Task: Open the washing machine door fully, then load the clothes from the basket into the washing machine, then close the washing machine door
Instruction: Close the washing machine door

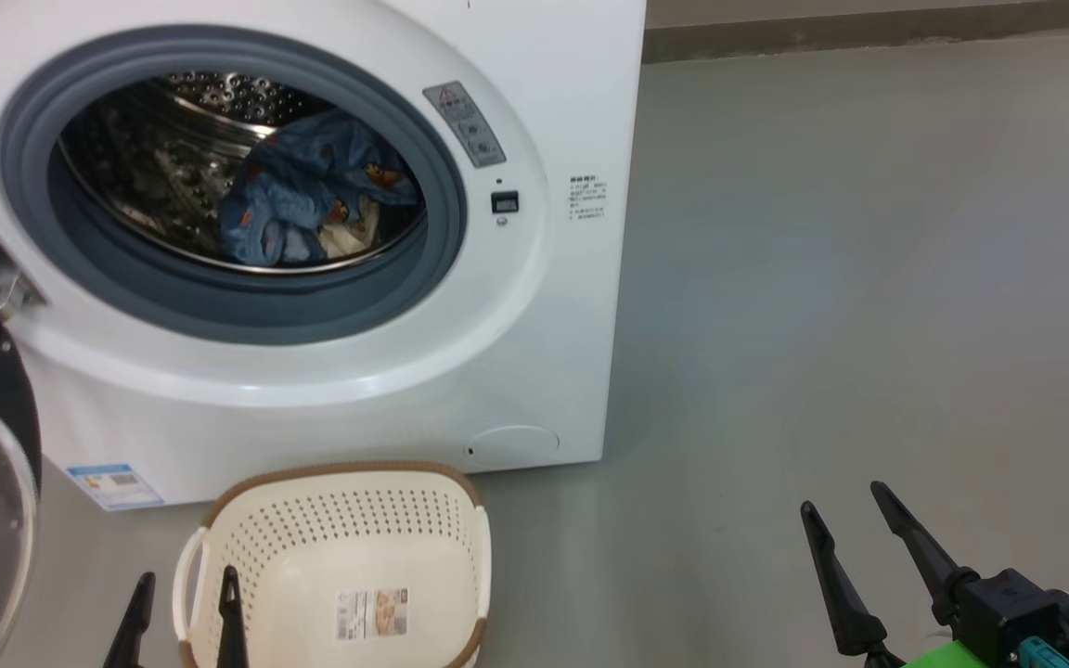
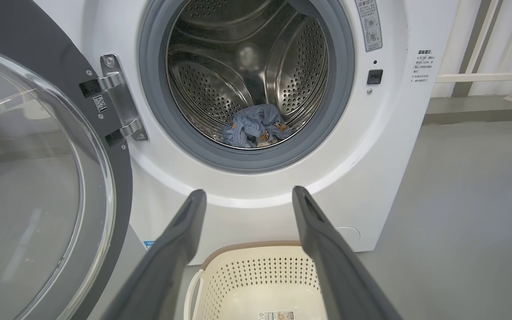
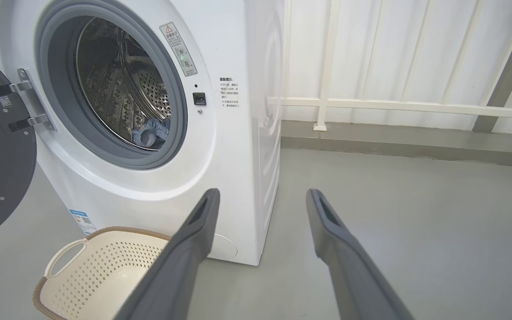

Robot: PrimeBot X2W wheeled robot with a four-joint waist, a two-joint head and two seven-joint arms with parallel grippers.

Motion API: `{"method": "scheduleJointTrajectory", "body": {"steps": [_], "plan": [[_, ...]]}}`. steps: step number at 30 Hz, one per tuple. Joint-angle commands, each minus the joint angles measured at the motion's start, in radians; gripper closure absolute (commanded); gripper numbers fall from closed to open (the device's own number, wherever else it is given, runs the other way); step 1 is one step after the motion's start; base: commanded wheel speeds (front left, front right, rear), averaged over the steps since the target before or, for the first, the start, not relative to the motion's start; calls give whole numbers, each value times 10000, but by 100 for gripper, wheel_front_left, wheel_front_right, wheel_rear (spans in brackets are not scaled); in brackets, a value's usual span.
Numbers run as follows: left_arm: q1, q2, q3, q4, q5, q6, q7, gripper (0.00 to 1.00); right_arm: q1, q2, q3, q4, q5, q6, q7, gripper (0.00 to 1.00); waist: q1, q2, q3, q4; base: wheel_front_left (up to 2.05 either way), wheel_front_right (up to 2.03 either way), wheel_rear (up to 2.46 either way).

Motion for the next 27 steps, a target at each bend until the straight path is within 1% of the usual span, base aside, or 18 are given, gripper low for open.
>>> {"method": "scheduleJointTrajectory", "body": {"steps": [1,6,12,27], "plan": [[-478,211,329,-155,-13,-30,-55,0,-220,-70,229,-257,-110,16,-50,0,0,0,14,14,-209,209,0],[-543,224,304,-131,5,-53,-65,0,-235,-57,218,-222,-97,16,-62,0,0,0,39,38,-171,171,0],[-593,225,282,-120,15,-38,-72,0,-252,-39,203,-205,-108,16,-77,0,0,0,41,56,-96,96,0],[-617,232,291,-132,8,-3,-94,0,-265,-22,195,-165,-119,16,-103,0,0,0,10,88,-8,8,0]]}}
